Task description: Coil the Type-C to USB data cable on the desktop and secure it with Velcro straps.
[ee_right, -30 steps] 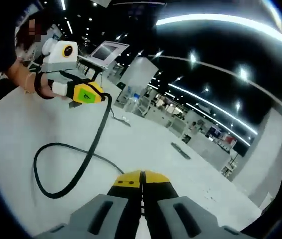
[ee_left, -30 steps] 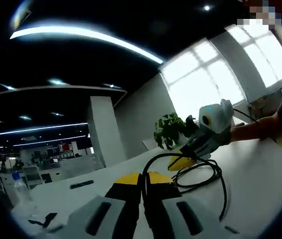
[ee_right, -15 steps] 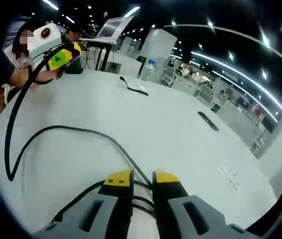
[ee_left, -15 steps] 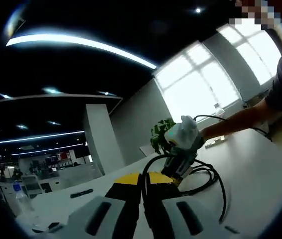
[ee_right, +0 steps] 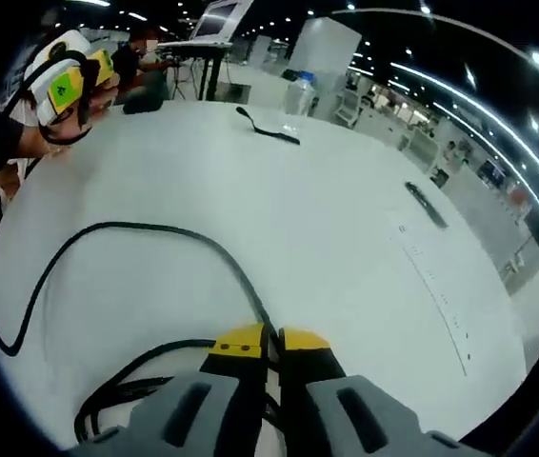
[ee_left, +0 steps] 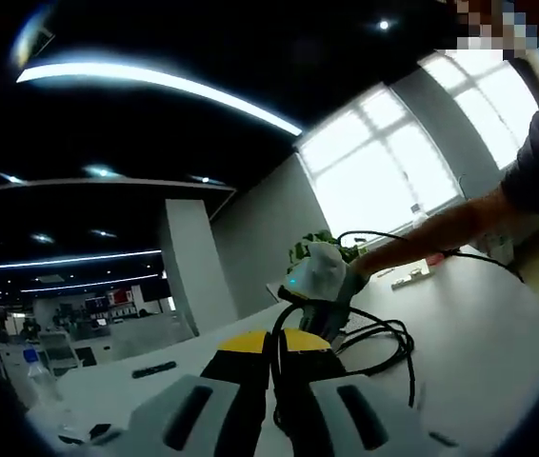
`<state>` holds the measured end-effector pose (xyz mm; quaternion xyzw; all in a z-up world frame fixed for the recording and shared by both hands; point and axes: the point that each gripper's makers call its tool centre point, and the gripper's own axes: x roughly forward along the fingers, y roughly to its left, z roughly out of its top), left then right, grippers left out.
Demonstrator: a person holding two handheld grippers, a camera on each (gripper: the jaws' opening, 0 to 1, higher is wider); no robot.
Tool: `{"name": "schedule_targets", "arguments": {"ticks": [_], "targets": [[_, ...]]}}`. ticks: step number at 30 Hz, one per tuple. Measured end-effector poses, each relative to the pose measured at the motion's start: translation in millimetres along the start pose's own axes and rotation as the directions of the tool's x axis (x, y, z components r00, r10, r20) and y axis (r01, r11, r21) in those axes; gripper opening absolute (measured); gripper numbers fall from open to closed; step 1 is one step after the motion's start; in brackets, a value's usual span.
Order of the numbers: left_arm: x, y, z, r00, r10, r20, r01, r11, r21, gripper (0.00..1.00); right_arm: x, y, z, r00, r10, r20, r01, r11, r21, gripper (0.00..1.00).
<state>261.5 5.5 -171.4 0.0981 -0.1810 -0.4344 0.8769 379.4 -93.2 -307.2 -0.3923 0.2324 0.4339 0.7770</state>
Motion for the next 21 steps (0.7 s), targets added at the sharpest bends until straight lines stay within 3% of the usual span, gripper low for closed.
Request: {"name": "schedule_targets", "arguments": {"ticks": [3, 5, 8, 14, 19, 21], "targets": [[0, 1.8, -0.3, 1.000, 0.007, -0.002, -0.007, 1.000, 0.000, 0.05, -4, 3, 2.0, 0.999, -0.038, 0.022, 0.039, 0.999, -0.016, 0.01], [0, 2.9, -0.9, 1.000, 0.010, -0.006, -0.010, 1.000, -0.005, 0.05, -10, 1, 11.9, 0.989, -0.107, 0.103, 0.110, 0.994, -0.022, 0.01], [0, 3.3, -2.3, 1.000, 0.016, -0.013, -0.016, 1.000, 0.000, 0.05, -25, 3, 24.4, 0.958, -0.210, 0.197, 0.221, 0.975, -0.037, 0.01], [1, 1.8, -4.8, 1.000, 0.021, -0.023, -0.020, 1.000, 0.011, 0.05, -59, 15, 46.1, 0.892, -0.314, 0.325, 0.321, 0.947, 0.035, 0.01], [1, 0.9, -7.5, 0.999, 0.028, -0.030, -0.027, 0.999, 0.031, 0.05, -91, 23, 60.6, 0.800, -0.415, 0.433, 0.368, 0.910, 0.193, 0.01], [1, 0.6, -9.8, 0.999, 0.031, -0.034, -0.030, 0.999, 0.037, 0.05, -96, 23, 59.9, 0.783, -0.435, 0.445, 0.365, 0.900, 0.238, 0.01]]}}
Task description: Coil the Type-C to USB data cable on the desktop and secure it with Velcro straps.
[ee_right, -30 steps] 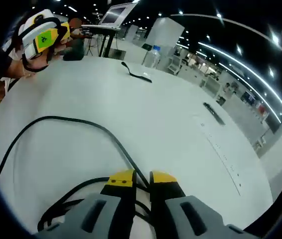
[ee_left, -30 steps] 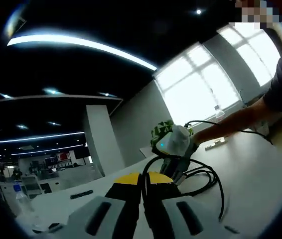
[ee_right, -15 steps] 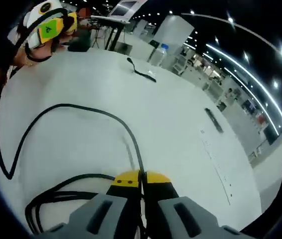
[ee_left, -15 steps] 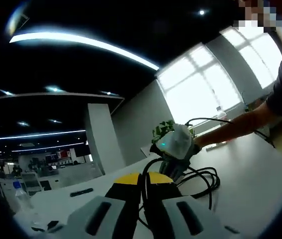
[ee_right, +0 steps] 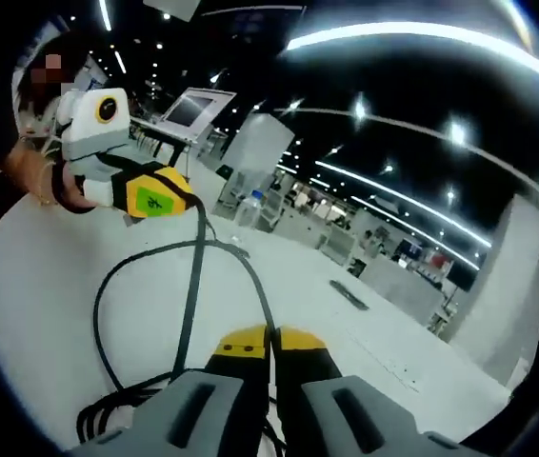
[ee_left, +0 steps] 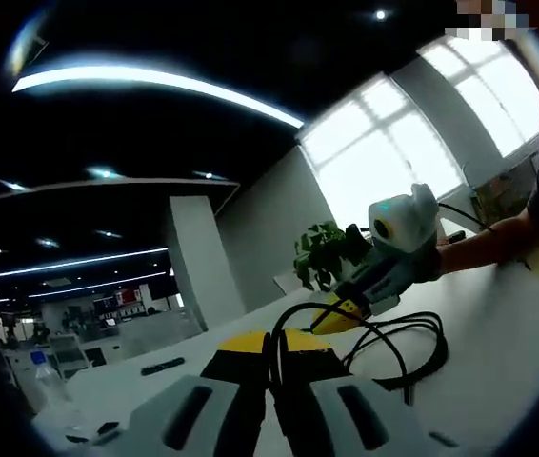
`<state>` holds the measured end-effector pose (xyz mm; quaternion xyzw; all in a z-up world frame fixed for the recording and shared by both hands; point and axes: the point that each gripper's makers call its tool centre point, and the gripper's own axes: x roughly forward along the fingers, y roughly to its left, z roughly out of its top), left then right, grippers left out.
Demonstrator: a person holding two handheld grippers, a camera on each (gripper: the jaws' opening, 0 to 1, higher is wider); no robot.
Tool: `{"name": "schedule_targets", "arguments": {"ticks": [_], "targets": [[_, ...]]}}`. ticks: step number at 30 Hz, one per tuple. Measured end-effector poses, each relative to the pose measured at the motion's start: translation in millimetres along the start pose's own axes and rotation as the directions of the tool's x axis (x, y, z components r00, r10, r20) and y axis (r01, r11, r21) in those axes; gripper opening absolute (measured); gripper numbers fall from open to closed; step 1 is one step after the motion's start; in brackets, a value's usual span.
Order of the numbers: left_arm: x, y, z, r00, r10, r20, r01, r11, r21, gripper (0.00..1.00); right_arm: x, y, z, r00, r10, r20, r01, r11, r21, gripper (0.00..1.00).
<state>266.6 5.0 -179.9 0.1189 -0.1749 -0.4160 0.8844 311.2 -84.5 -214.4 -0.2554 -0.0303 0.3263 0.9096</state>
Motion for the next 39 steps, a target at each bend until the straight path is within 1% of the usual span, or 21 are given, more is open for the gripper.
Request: {"name": "schedule_targets", "arguments": {"ticks": [1, 2, 3, 4, 5, 8, 10, 12, 13, 15, 17, 21, 25, 33, 39], "targets": [[0, -0.7, -1.2, 1.000, -0.002, -0.002, 0.002, 1.000, 0.004, 0.05, -2, -1, -1.3, 1.000, -0.007, -0.004, 0.007, 1.000, 0.012, 0.01], [0, -2.3, -3.3, 1.000, -0.007, -0.007, 0.007, 1.000, 0.014, 0.05, -4, -4, -1.7, 1.000, -0.025, 0.003, 0.025, 0.999, 0.041, 0.01], [0, -2.9, -4.2, 1.000, -0.007, -0.008, 0.007, 1.000, 0.019, 0.05, -4, -5, -2.1, 0.999, -0.032, 0.007, 0.031, 0.997, 0.064, 0.00], [1, -4.3, -6.2, 1.000, -0.012, -0.013, 0.012, 0.999, 0.035, 0.05, -6, -7, -3.0, 0.999, -0.039, 0.011, 0.037, 0.993, 0.111, 0.00], [1, -4.6, -7.1, 1.000, -0.014, -0.017, 0.015, 0.999, 0.051, 0.05, -7, -8, -2.8, 0.999, -0.037, 0.016, 0.035, 0.991, 0.128, 0.00], [0, -1.2, -9.2, 1.000, 0.005, -0.029, -0.001, 0.989, 0.145, 0.05, -8, -9, -1.0, 0.998, -0.052, 0.023, 0.048, 0.991, 0.121, 0.00], [0, -0.4, -7.7, 1.000, 0.011, -0.022, -0.007, 0.983, 0.184, 0.05, -9, -7, 2.3, 0.998, -0.057, 0.034, 0.053, 0.991, 0.121, 0.00], [0, 0.3, -6.7, 1.000, 0.015, -0.020, -0.011, 0.980, 0.200, 0.05, -9, -5, 5.8, 0.997, -0.063, 0.043, 0.058, 0.992, 0.112, 0.00], [0, 1.0, -6.2, 1.000, 0.021, -0.020, -0.016, 0.975, 0.221, 0.05, -10, -5, 7.5, 0.997, -0.064, 0.047, 0.059, 0.992, 0.113, 0.00], [-1, 3.3, -5.2, 0.999, 0.038, -0.022, -0.030, 0.959, 0.283, 0.05, -11, -3, 10.9, 0.996, -0.065, 0.057, 0.058, 0.992, 0.116, 0.00], [-1, 3.8, -4.1, 0.998, 0.052, -0.017, -0.045, 0.952, 0.304, 0.05, -13, -3, 15.6, 0.995, -0.069, 0.072, 0.061, 0.991, 0.116, 0.00], [-1, 4.1, -1.3, 0.998, 0.059, -0.005, -0.055, 0.947, 0.318, 0.05, -13, 2, 20.5, 0.994, -0.060, 0.086, 0.050, 0.992, 0.119, 0.00], [-2, 8.4, -1.9, 0.996, 0.085, -0.008, -0.077, 0.938, 0.339, 0.05, -13, 8, 24.0, 0.994, -0.054, 0.094, 0.045, 0.994, 0.098, 0.00], [-3, 16.5, -4.4, 0.994, 0.109, -0.015, -0.098, 0.936, 0.338, 0.07, -15, 21, 35.4, 0.991, -0.037, 0.125, 0.031, 0.998, 0.053, 0.00], [-3, 20.0, -8.6, 0.993, 0.119, -0.025, -0.104, 0.939, 0.326, 0.09, -16, 35, 41.6, 0.989, 0.002, 0.146, -0.004, 1.000, 0.016, 0.00]]}}
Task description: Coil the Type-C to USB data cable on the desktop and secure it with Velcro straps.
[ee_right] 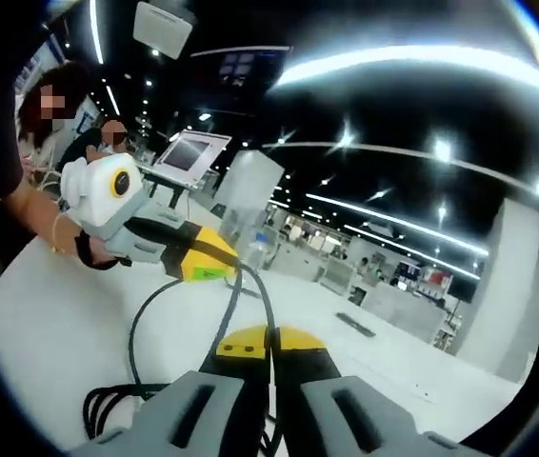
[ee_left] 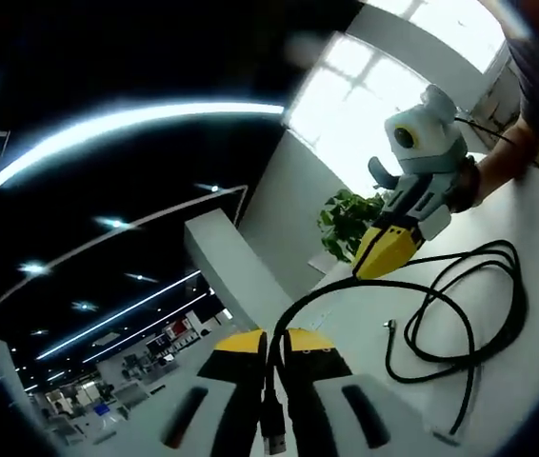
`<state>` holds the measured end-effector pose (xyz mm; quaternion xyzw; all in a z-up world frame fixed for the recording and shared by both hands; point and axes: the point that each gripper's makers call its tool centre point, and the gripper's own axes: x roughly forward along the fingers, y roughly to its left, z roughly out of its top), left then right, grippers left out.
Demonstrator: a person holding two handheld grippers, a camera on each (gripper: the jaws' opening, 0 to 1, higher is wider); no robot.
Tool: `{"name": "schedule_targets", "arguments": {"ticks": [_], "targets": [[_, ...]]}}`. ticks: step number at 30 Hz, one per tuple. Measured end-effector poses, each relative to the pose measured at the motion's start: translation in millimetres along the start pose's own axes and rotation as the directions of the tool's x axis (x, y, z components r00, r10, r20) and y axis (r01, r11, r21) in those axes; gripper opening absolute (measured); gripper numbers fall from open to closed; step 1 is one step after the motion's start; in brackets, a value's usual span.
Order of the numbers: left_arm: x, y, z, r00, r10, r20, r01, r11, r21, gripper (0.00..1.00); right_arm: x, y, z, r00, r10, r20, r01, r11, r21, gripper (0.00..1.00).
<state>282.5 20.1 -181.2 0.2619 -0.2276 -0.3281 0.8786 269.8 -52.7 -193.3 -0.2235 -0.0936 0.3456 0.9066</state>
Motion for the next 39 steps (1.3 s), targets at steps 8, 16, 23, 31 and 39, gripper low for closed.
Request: {"name": "schedule_targets", "arguments": {"ticks": [8, 16, 23, 31, 39], "targets": [[3, -8.7, -11.5, 0.999, -0.037, -0.036, 0.037, 0.999, -0.004, 0.09, 1, 15, 7.7, 0.997, 0.064, 0.035, -0.064, 0.998, 0.010, 0.00], [4, -24.1, -16.7, 0.992, -0.103, -0.079, 0.107, 0.993, 0.056, 0.04, 2, 5, 3.2, 0.998, 0.025, 0.059, -0.030, 0.996, 0.085, 0.01], [2, -12.7, -12.2, 0.996, -0.062, -0.069, 0.067, 0.996, 0.065, 0.04, -8, -28, 5.4, 0.991, 0.075, 0.114, -0.121, 0.865, 0.487, 0.19], [-1, -19.7, 4.2, 0.997, -0.072, -0.019, 0.074, 0.988, 0.138, 0.04, 2, 3, -28.8, 0.988, 0.149, -0.051, -0.129, 0.949, 0.289, 0.15], [2, -24.4, 0.0, 0.997, -0.080, -0.025, 0.082, 0.985, 0.153, 0.05, -2, 14, -17.9, 0.982, 0.187, -0.010, -0.178, 0.949, 0.262, 0.02]]}}
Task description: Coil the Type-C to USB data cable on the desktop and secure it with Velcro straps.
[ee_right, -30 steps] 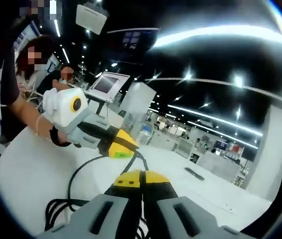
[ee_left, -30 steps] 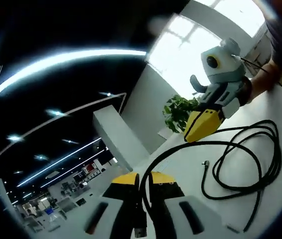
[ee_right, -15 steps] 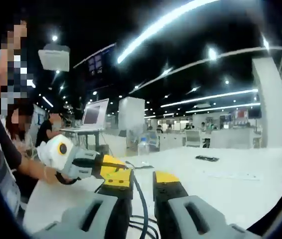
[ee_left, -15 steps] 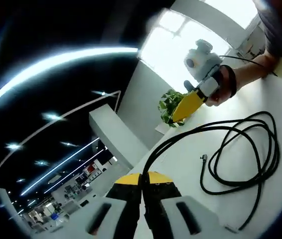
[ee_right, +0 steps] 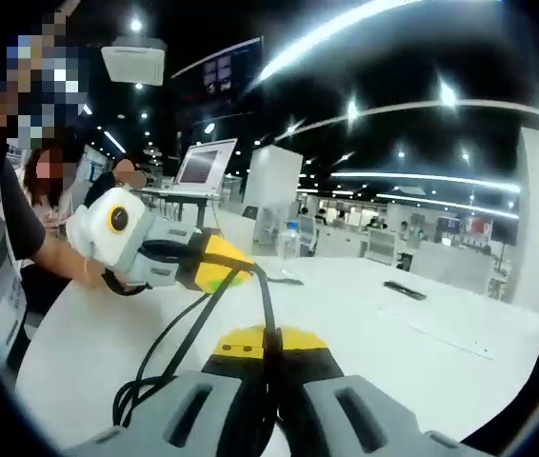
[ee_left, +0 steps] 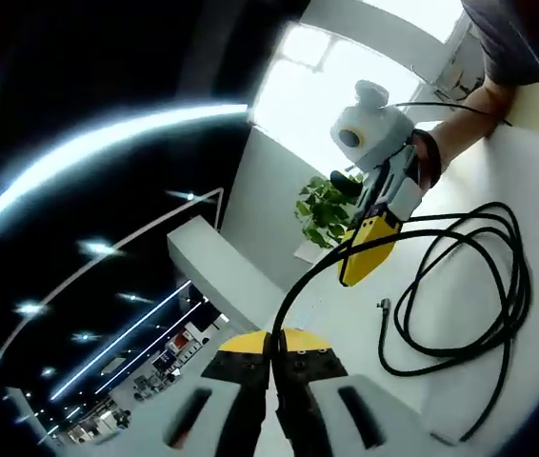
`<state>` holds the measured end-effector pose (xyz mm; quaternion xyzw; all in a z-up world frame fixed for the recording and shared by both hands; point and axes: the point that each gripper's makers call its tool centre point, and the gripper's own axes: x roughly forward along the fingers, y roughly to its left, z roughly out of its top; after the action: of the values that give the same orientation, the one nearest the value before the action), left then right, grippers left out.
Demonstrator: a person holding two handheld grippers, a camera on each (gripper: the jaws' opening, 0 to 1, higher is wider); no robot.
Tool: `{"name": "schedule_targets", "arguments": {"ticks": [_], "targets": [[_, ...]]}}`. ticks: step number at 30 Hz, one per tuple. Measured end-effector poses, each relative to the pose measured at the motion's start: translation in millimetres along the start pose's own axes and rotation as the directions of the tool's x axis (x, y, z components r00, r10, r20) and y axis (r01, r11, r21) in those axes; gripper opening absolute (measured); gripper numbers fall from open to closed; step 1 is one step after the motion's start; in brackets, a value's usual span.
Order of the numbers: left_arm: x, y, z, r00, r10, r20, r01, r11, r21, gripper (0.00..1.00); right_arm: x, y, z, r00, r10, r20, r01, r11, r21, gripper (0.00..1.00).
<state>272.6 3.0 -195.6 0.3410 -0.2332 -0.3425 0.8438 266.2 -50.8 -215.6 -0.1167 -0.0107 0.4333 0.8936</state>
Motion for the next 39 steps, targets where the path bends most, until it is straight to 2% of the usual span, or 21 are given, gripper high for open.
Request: {"name": "schedule_targets", "arguments": {"ticks": [3, 7, 11, 13, 16, 18, 20, 21, 23, 24, 26, 27, 31, 32, 33, 37, 39], "targets": [[0, -0.4, 0.9, 1.000, 0.003, 0.001, -0.003, 1.000, 0.007, 0.05, 1, 5, -0.4, 1.000, 0.024, 0.003, -0.024, 1.000, -0.005, 0.02], [0, -1.6, 0.9, 1.000, 0.000, -0.008, 0.000, 0.999, 0.042, 0.05, 3, 11, 0.2, 0.998, 0.054, 0.015, -0.054, 0.998, 0.032, 0.02], [0, 0.5, 0.4, 1.000, -0.011, -0.011, 0.011, 1.000, 0.007, 0.04, 3, 12, 4.0, 0.998, 0.056, 0.038, -0.059, 0.996, 0.062, 0.03], [0, 1.8, 1.5, 1.000, -0.006, -0.008, 0.006, 1.000, 0.005, 0.04, 2, 12, 9.0, 0.996, 0.057, 0.069, -0.063, 0.994, 0.092, 0.04], [-2, 7.9, 2.6, 1.000, 0.019, -0.015, -0.019, 1.000, 0.020, 0.04, -7, 6, 28.8, 0.985, 0.060, 0.164, -0.090, 0.979, 0.183, 0.08], [-3, 14.6, 2.5, 0.999, 0.037, -0.018, -0.036, 0.999, 0.022, 0.04, -15, -6, 43.5, 0.973, 0.034, 0.229, -0.095, 0.961, 0.261, 0.10], [-5, 23.5, 3.1, 0.998, 0.064, -0.015, -0.064, 0.998, 0.003, 0.04, -23, -22, 47.9, 0.972, -0.006, 0.235, -0.069, 0.949, 0.307, 0.10], [-6, 27.3, 3.6, 0.997, 0.078, -0.013, -0.078, 0.997, -0.002, 0.04, -25, -30, 45.2, 0.976, -0.018, 0.218, -0.051, 0.951, 0.306, 0.10], [-8, 31.8, 4.2, 0.996, 0.092, -0.011, -0.092, 0.996, -0.005, 0.04, -29, -45, 29.0, 0.991, -0.042, 0.130, 0.003, 0.960, 0.281, 0.11], [-9, 36.1, 4.4, 0.994, 0.106, -0.012, -0.106, 0.994, -0.005, 0.04, -28, -47, 17.0, 0.997, -0.035, 0.072, 0.013, 0.960, 0.278, 0.13], [-11, 41.5, 4.3, 0.992, 0.125, -0.013, -0.125, 0.992, 0.001, 0.05, -25, -44, -2.9, 1.000, 0.006, -0.002, -0.005, 0.959, 0.284, 0.20], [-12, 44.7, 3.8, 0.990, 0.138, -0.016, -0.138, 0.990, 0.002, 0.05, -23, -45, -11.4, 1.000, 0.005, -0.025, 0.003, 0.958, 0.287, 0.22], [-16, 56.5, 3.8, 0.984, 0.177, -0.013, -0.177, 0.984, -0.014, 0.05, -15, -41, -50.5, 0.989, 0.044, -0.140, 0.007, 0.939, 0.344, 0.21], [-17, 58.5, 4.3, 0.983, 0.183, -0.011, -0.183, 0.983, -0.018, 0.05, -13, -39, -56.0, 0.987, 0.054, -0.151, 0.004, 0.934, 0.358, 0.21], [-18, 60.5, 5.7, 0.982, 0.191, -0.005, -0.191, 0.981, -0.018, 0.05, -8, -33, -67.2, 0.980, 0.073, -0.182, 0.004, 0.921, 0.389, 0.20], [-20, 63.0, 11.7, 0.979, 0.203, 0.015, -0.203, 0.979, -0.015, 0.05, 3, -15, -84.8, 0.966, 0.117, -0.229, -0.012, 0.910, 0.414, 0.18], [-20, 62.5, 15.7, 0.978, 0.204, 0.032, -0.204, 0.979, -0.017, 0.05, 8, -12, -87.8, 0.964, 0.120, -0.238, -0.010, 0.908, 0.419, 0.10]]}}
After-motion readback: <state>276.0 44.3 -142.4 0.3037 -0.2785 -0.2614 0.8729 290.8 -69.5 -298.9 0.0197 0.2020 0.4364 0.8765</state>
